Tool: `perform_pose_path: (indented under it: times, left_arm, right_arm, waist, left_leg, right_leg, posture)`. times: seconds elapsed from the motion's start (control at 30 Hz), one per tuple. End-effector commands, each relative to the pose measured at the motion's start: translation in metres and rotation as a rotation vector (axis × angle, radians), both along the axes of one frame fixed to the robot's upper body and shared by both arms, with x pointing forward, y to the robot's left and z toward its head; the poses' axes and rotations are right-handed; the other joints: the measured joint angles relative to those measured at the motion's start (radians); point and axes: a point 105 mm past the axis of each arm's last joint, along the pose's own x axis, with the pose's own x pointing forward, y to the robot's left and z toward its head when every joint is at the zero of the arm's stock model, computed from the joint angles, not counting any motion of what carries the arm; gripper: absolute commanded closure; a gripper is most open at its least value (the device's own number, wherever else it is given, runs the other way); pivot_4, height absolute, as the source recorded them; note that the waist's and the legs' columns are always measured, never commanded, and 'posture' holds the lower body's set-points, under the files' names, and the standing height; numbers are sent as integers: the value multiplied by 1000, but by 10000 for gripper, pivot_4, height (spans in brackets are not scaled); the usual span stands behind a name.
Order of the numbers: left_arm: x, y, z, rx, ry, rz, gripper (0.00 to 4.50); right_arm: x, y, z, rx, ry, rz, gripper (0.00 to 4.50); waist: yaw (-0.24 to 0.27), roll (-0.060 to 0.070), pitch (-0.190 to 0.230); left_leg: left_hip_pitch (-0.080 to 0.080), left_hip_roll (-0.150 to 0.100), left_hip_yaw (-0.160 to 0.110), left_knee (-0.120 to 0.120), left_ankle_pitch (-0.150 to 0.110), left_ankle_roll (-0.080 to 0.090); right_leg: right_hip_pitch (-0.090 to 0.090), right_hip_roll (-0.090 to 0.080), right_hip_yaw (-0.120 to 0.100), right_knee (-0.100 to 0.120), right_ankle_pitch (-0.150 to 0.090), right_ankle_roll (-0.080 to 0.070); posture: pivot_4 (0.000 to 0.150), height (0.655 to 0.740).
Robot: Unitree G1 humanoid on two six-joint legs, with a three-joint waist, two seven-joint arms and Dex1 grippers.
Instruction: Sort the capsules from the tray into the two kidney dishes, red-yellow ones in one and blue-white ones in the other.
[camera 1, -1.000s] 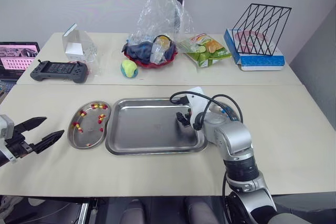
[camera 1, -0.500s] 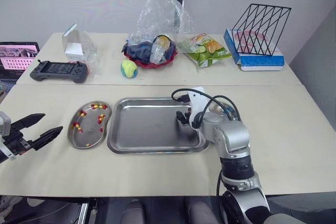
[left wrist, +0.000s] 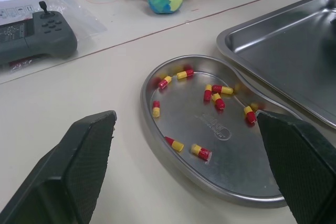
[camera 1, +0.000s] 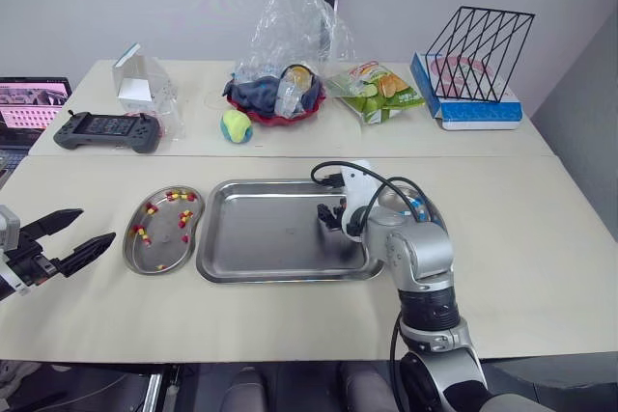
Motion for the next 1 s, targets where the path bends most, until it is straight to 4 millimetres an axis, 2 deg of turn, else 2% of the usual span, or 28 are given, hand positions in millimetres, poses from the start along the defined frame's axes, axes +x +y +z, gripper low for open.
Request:
perform_pose_path:
  times: [0.03, 0.23, 0.63, 1.0]
  left_arm:
    - [0, 2, 13, 30, -44, 1, 0]
    - [1, -1, 11, 25, -40, -5, 0]
    - [0, 0, 11, 24, -36, -6, 0]
    - [-2, 0, 14, 21, -46, -5, 0]
  right_arm:
    - [-2, 9, 28, 38, -90, 51, 8040]
    - [5, -9, 25, -39, -105, -8, 8040]
    - [13, -11, 7, -129, -117, -8, 8040]
    - [21, -14, -1, -167, -131, -20, 8040]
  waist:
    - [0, 0, 0]
    - [3, 0, 0]
    - [-6, 0, 0]
    - [-13, 0, 0]
  left_leg:
    - [0, 0, 0, 0, 0, 0]
    - [0, 0, 0, 0, 0, 0]
    - [0, 0, 0, -2, 0, 0]
    - [0, 0, 0, -2, 0, 0]
  right_leg:
    - [0, 0, 0, 0, 0, 0]
    - [0, -1, -2, 0, 0, 0]
    - [-1, 0, -2, 0, -1, -2]
    - [-1, 0, -2, 0, -1, -2]
  posture:
    - [1500, 7174]
    - [1500, 7174]
    - [1500, 7174]
    - [1500, 7174]
